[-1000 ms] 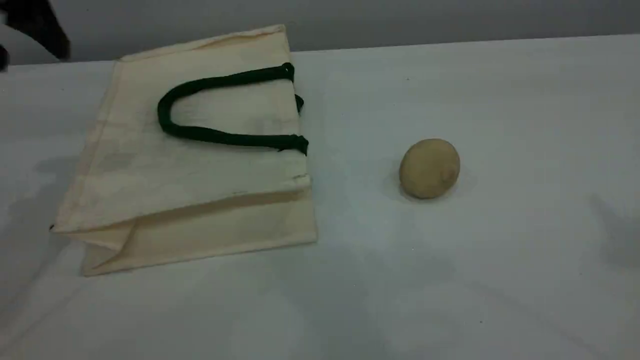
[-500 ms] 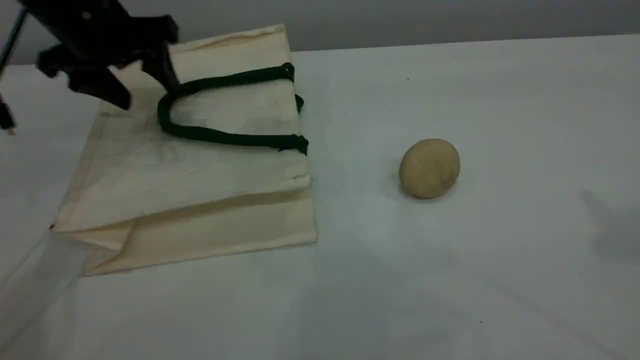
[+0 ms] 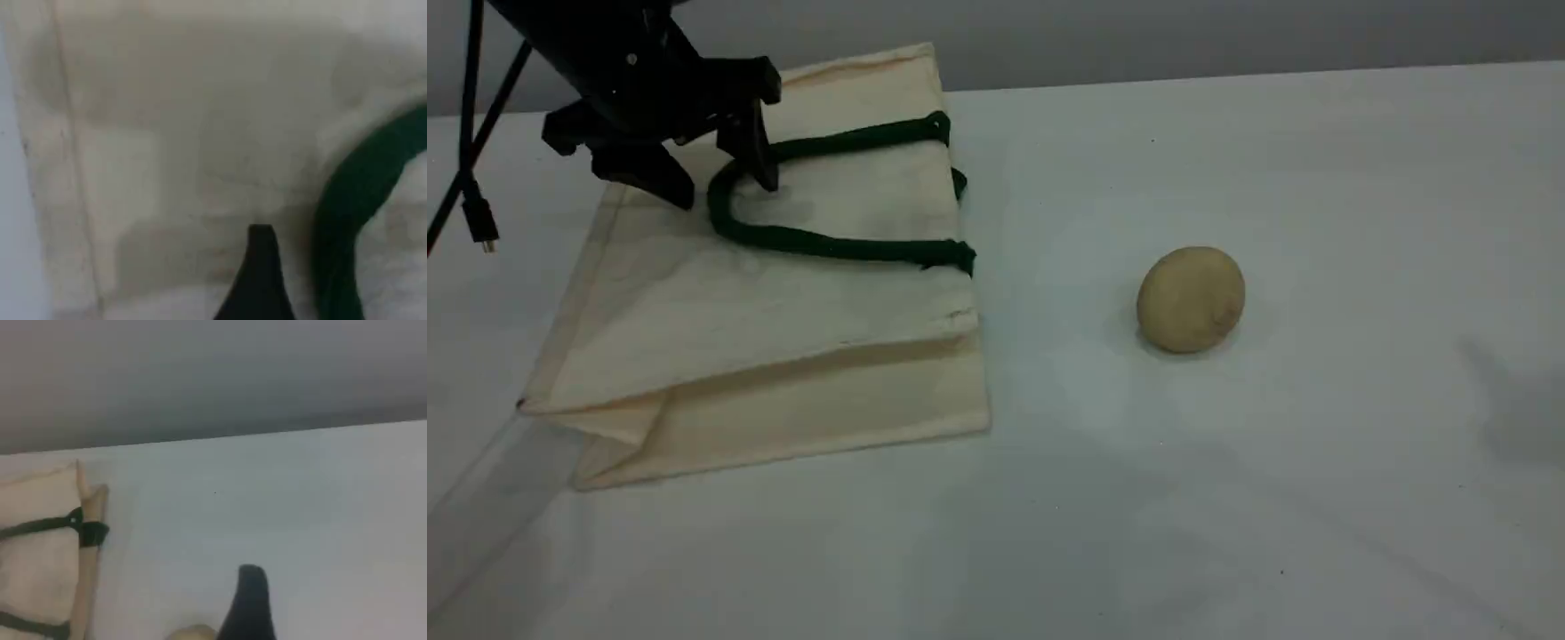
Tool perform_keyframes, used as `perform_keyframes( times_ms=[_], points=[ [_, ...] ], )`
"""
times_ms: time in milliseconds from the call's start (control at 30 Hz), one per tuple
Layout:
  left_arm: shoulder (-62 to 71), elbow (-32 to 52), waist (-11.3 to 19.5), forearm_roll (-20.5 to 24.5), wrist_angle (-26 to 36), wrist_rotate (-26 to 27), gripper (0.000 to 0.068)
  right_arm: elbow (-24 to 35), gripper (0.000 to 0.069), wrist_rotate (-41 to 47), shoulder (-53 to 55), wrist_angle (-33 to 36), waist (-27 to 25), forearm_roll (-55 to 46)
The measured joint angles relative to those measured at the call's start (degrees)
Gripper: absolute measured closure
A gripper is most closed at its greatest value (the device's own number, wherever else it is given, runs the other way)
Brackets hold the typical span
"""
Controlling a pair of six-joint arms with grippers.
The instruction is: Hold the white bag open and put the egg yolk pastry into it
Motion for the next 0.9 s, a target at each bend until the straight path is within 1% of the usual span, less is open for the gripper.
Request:
perform_keyframes(
  times_ms=[233, 433, 567, 667, 700, 800, 833, 900],
  points=[
    [1.0, 0.0, 0.0, 0.2, -0.4, 0.2, 0.0134, 0.0, 0.0125, 0.0, 0.0, -0.1, 0.0, 0.0],
    [2.8, 0.0, 0.0, 0.2, 0.7, 0.2, 0.0134, 0.0, 0.0125, 0.0, 0.0, -0.1, 0.0, 0.0],
    [3.1, 0.0, 0.0, 0.2, 0.7, 0.2, 0.0156, 0.0, 0.0125, 0.0, 0.0, 0.1, 0.0, 0.0],
    [3.1, 0.0, 0.0, 0.2, 0.7, 0.2, 0.0219, 0.0, 0.0125, 0.0, 0.0, 0.1, 0.0, 0.0],
    [3.1, 0.0, 0.0, 0.2, 0.7, 0.3, 0.0253, 0.0, 0.0125, 0.0, 0.0, 0.3, 0.0, 0.0],
    [3.1, 0.0, 0.0, 0.2, 0.8, 0.7, 0.0378, 0.0, 0.0125, 0.0, 0.0, 0.4, 0.0, 0.0],
    [3.1, 0.0, 0.0, 0.2, 1.1, 1.0, 0.0430, 0.0, 0.0125, 0.0, 0.0, 0.4, 0.0, 0.0],
    [3.1, 0.0, 0.0, 0.1, 2.3, 2.6, 0.0524, 0.0, 0.0125, 0.0, 0.0, 0.4, 0.0, 0.0]
  ],
)
